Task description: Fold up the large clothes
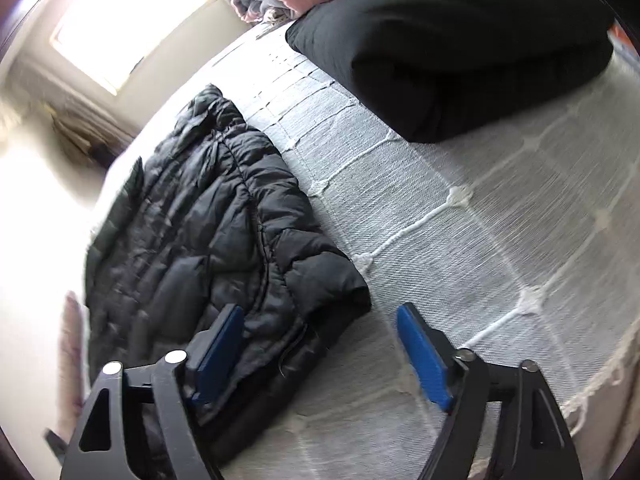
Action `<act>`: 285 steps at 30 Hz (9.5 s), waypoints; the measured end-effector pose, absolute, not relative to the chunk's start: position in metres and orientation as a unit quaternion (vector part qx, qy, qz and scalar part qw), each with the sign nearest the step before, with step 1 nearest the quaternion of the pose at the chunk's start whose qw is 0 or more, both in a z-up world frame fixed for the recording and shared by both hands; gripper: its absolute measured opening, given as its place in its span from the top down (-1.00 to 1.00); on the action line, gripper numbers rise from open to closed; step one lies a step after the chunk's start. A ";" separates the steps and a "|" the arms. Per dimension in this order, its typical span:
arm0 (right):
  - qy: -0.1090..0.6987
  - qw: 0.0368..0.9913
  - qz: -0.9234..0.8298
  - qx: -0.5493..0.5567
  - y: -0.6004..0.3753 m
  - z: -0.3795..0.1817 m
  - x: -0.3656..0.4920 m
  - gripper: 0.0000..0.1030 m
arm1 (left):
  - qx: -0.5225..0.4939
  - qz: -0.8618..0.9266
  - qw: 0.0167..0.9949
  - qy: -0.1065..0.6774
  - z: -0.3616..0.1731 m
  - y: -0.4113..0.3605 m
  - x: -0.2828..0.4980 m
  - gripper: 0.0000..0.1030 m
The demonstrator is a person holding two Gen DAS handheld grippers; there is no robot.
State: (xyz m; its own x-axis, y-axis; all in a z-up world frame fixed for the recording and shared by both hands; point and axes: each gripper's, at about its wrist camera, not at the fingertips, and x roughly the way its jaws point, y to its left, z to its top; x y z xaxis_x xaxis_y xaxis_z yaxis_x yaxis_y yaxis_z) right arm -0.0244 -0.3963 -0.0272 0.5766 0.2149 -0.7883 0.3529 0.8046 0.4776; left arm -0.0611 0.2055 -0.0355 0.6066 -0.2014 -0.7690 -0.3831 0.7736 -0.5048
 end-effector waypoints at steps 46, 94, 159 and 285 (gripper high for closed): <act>0.332 0.882 0.038 0.333 -0.391 0.023 -0.075 0.94 | -0.334 0.023 0.864 0.376 0.020 0.196 -0.119 0.84; 0.468 0.863 0.033 0.187 -0.318 0.010 0.222 0.45 | -0.171 0.115 0.840 0.502 0.007 0.257 0.146 0.76; 0.429 0.892 0.124 -0.068 -0.090 0.009 0.167 -0.55 | -0.101 0.053 0.888 0.445 -0.002 0.066 0.146 0.15; 0.464 0.886 0.000 0.006 -0.176 0.015 0.100 -0.56 | -0.534 -0.001 0.753 0.384 -0.063 0.258 0.016 -0.21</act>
State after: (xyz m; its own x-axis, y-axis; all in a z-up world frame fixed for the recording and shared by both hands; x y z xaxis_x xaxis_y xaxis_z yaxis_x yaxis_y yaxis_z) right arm 0.0997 -0.1764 0.0153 0.5691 0.0045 -0.8222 0.0059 0.9999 0.0095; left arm 0.0155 0.2580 -0.0631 0.7049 -0.4119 -0.5774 -0.4088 0.4293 -0.8053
